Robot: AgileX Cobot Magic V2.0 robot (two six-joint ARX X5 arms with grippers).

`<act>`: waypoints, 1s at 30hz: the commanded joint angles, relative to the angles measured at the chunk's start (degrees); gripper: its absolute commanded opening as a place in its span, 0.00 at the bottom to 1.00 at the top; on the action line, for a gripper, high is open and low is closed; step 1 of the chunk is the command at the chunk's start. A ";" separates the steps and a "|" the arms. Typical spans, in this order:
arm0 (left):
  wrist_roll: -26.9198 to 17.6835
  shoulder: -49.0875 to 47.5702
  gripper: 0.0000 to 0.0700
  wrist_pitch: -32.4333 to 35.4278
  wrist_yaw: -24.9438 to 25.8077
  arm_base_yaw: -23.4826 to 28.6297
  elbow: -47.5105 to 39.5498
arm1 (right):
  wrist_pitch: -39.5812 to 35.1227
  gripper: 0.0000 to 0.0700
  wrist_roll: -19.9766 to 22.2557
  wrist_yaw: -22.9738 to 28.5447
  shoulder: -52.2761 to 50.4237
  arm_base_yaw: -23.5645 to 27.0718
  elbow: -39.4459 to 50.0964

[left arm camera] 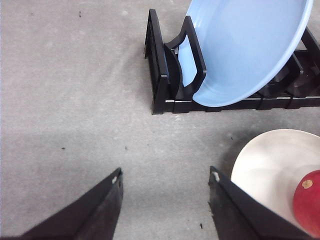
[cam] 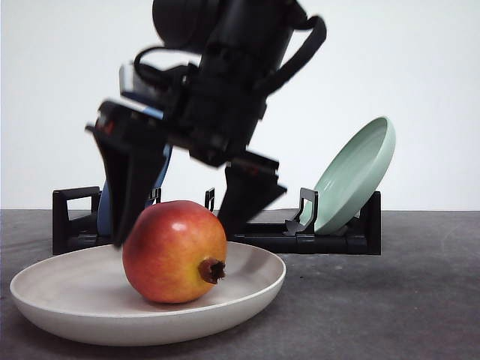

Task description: Place pomegranate in white plate

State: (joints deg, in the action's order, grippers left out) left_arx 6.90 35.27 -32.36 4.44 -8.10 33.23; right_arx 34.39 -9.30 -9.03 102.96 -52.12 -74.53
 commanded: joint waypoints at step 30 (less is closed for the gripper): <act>-0.15 0.28 0.45 0.15 -0.15 0.00 0.68 | -13.15 0.87 2.29 -6.05 -51.28 28.49 41.10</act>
State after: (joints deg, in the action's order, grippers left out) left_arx 6.90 35.27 -32.69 4.43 -8.10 33.23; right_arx 21.30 -7.68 -14.99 51.65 -23.90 -33.30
